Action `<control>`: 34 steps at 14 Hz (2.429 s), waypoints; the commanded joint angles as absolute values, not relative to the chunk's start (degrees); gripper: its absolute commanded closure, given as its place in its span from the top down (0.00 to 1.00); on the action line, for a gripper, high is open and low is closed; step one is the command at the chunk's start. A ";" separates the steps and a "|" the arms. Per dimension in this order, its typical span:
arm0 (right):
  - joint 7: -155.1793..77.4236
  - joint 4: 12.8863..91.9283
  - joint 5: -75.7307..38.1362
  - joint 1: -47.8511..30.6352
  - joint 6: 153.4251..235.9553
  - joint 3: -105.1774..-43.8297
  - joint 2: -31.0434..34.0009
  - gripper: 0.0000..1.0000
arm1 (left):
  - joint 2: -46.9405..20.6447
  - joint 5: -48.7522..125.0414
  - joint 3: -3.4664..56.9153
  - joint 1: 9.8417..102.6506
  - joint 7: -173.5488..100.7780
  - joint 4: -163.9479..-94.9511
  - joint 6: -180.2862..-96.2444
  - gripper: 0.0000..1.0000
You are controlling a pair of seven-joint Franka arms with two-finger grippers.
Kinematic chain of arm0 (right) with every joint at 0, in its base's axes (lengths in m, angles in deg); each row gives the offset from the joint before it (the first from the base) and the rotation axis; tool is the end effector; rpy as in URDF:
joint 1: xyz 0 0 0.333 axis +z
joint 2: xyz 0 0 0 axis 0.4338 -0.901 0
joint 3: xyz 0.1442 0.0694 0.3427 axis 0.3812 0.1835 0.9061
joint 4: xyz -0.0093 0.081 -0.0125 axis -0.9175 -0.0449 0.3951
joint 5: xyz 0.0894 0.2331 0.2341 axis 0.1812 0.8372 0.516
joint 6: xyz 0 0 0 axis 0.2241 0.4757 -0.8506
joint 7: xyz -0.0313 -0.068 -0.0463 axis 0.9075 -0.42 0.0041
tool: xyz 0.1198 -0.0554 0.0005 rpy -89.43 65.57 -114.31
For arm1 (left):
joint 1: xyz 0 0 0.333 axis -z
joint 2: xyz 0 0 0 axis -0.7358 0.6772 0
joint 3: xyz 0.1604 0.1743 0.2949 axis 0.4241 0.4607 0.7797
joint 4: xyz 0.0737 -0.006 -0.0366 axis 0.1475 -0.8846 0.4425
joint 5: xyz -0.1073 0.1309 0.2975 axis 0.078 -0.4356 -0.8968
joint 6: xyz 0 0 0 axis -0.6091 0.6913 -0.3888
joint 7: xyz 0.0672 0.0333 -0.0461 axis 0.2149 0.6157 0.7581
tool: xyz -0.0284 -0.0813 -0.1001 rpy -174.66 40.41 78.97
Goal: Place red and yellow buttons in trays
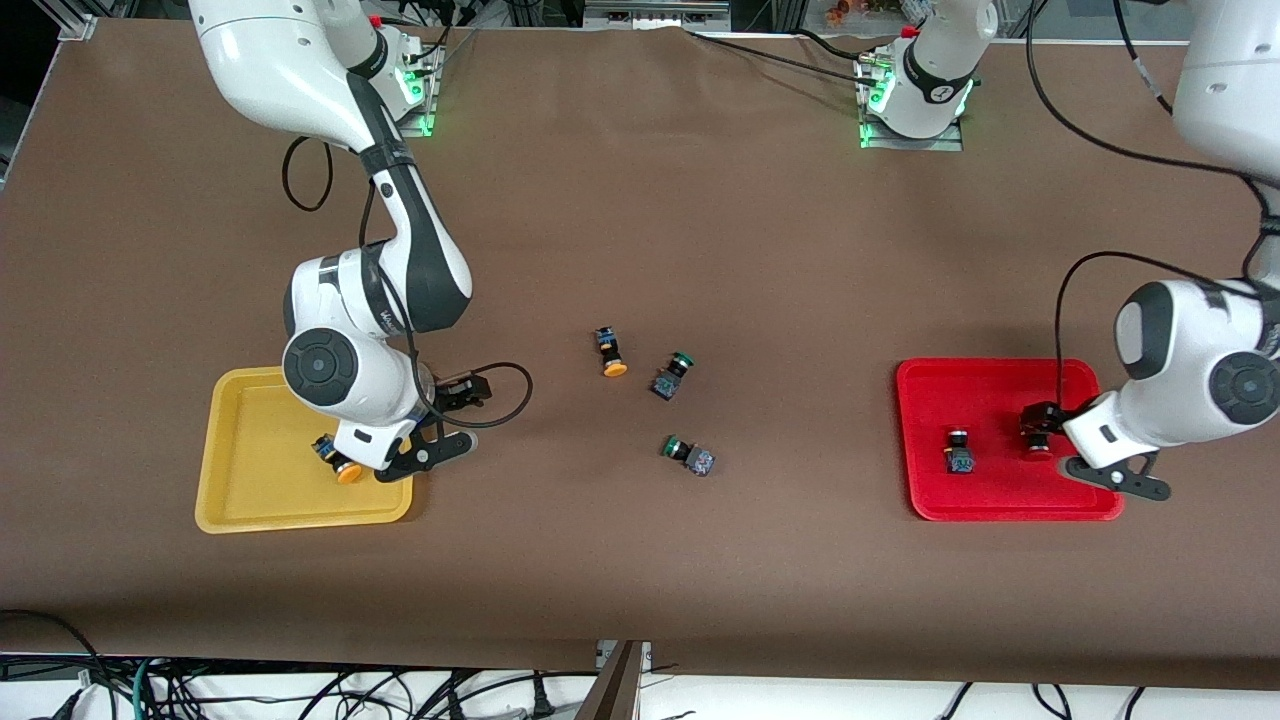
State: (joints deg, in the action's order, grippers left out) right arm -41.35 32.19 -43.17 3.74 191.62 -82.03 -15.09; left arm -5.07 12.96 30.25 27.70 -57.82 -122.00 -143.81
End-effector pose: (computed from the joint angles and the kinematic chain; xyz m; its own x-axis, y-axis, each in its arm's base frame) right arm 0.6637 0.2574 0.3492 0.9277 0.3632 -0.0862 0.3590 -0.9314 -0.0605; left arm 0.6696 0.1067 0.3474 0.9565 -0.2853 -0.0610 -0.2896 -0.9540 -0.0779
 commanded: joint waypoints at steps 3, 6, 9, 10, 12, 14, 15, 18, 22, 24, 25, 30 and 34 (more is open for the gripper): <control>-41.32 32.66 -43.25 3.91 191.22 -81.80 -14.52 0.99 | -18.45 12.63 28.00 27.77 -57.43 -123.08 -134.43 1.00; -41.32 32.66 -43.34 3.91 191.22 -81.80 -14.43 0.99 | -21.80 14.04 27.21 27.68 -57.60 -115.12 -121.44 1.00; -41.32 32.66 -43.34 3.91 191.22 -81.80 -14.43 0.99 | -21.54 14.12 27.03 27.86 -57.43 -106.65 -111.28 1.00; -41.32 32.66 -43.34 3.91 191.22 -81.80 -14.43 0.99 | -21.54 14.21 26.95 27.95 -57.16 -106.47 -111.28 1.00; -41.23 32.66 -43.34 4.00 191.13 -81.80 -14.43 0.99 | -20.67 16.74 27.03 27.86 -54.28 -104.90 -111.63 1.00; -40.71 32.66 -43.08 4.09 191.04 -81.62 -14.43 0.99 | -16.90 20.36 27.56 27.69 -52.24 -98.50 -111.63 1.00; -39.66 32.66 -42.90 4.09 190.96 -81.36 -14.43 0.99 | -15.84 20.36 27.65 27.68 -52.24 -96.73 -111.54 1.00; -32.21 32.66 -42.37 7.41 190.69 -81.10 -14.08 0.99 | -16.44 20.01 26.86 27.86 -52.07 -96.62 -109.97 1.00; -16.13 32.66 -42.55 16.37 191.48 -81.18 -14.52 0.99 | -20.48 24.49 26.77 26.63 -50.66 -100.92 -107.67 1.00; -12.41 32.75 -42.46 19.37 193.05 -81.10 -15.83 0.99 | -21.10 24.32 26.68 26.54 -50.48 -101.63 -108.38 1.00; -12.40 33.45 -42.55 20.43 194.80 -81.10 -16.19 0.99 | -21.54 24.23 26.42 26.63 -50.22 -101.72 -107.86 1.00; -12.40 39.68 -42.55 23.15 200.34 -80.74 -16.54 0.99 | -23.39 23.97 25.63 28.82 -49.69 -102.95 -108.02 1.00; -12.22 44.26 -40.54 24.83 205.63 -79.96 -17.16 0.99 | -26.27 23.62 27.81 32.58 -49.08 -105.91 -108.90 1.00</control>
State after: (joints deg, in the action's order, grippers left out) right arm -12.82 41.65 -42.18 23.98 203.57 -80.23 -18.13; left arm -21.75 23.08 25.69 29.99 -49.71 -100.97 -107.88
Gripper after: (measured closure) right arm 0.004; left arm 0.000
